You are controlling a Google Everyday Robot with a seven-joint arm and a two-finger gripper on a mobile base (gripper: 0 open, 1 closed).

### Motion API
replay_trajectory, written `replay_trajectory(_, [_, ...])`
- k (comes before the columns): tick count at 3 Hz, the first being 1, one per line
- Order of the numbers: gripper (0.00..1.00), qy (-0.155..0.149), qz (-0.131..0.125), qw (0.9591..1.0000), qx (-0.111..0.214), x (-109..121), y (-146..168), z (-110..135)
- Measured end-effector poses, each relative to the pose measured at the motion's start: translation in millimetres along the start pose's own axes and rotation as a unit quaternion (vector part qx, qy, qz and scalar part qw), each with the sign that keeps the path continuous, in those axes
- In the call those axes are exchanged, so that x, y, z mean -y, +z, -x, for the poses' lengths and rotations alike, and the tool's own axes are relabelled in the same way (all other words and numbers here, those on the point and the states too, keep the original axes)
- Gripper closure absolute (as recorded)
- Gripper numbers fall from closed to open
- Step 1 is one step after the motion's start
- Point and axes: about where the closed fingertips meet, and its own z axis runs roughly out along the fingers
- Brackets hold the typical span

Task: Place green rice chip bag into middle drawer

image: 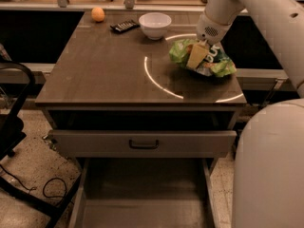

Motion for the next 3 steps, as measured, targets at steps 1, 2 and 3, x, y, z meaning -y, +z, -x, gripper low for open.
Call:
replay_trajectory(1, [1.00, 0.015, -0.023, 0.9996, 0.010, -15.4, -48.5, -12.2])
replay_trajectory(2, [1.00, 0.017, -0.033, 0.9991, 0.019, -43.9, -80.6, -34.5])
replay_trajectory(3, [1.00, 0.023, -0.019, 0.9989, 0.036, -82.7, -88.4, -73.2])
